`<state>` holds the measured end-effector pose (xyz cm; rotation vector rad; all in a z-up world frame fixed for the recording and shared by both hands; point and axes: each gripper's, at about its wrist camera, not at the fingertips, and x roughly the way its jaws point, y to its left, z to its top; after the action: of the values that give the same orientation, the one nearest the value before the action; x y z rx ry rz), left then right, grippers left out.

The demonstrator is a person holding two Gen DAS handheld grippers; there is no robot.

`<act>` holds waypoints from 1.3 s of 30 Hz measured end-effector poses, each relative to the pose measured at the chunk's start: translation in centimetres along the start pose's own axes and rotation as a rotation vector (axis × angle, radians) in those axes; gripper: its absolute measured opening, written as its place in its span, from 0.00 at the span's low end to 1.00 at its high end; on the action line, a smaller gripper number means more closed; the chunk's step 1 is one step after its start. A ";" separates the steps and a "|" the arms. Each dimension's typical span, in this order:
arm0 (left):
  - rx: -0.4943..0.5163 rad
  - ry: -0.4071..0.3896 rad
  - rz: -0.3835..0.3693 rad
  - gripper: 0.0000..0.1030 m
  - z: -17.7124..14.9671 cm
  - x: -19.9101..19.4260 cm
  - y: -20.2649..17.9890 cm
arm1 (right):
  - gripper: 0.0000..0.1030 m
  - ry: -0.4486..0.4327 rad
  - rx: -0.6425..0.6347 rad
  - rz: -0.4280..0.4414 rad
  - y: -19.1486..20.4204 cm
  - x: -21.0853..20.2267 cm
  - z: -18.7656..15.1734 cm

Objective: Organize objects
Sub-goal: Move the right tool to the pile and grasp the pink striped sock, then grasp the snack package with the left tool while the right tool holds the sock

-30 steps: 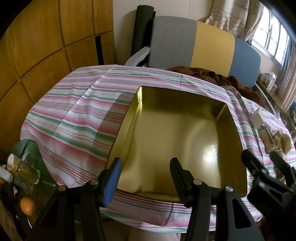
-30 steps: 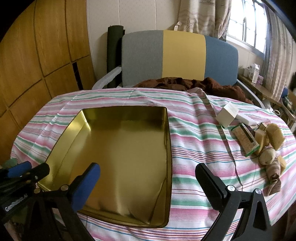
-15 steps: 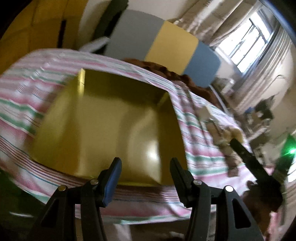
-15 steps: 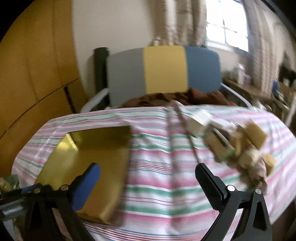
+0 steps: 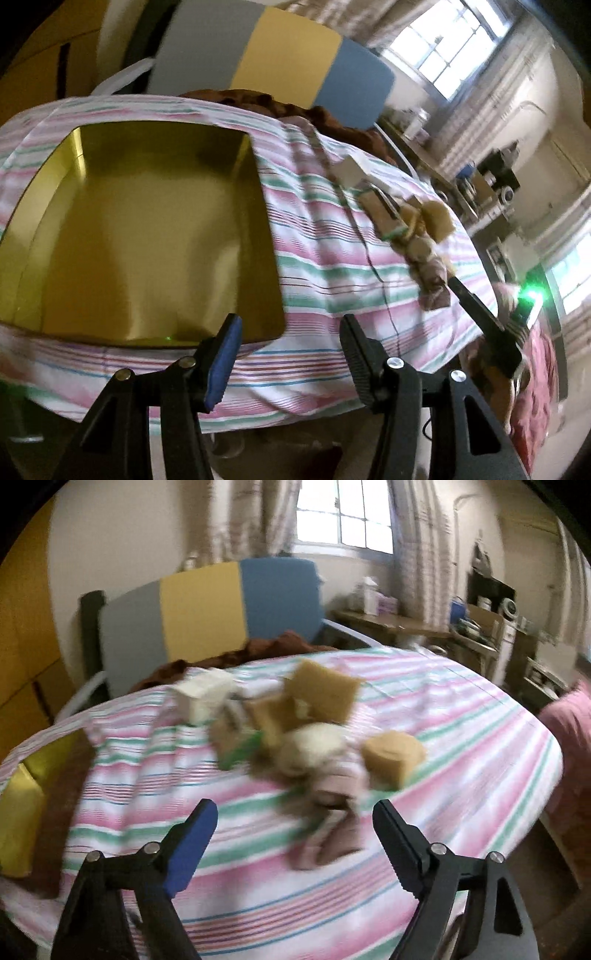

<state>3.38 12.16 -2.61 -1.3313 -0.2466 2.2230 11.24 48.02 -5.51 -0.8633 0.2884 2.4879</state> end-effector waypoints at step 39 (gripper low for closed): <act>0.079 0.092 -0.157 0.81 12.4 24.2 -16.1 | 0.35 -0.052 0.127 0.115 -3.3 7.8 -2.7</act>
<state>-10.66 39.94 -8.31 -1.3208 -0.2200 2.0158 9.06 52.87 -12.65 -0.7479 0.4853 2.5614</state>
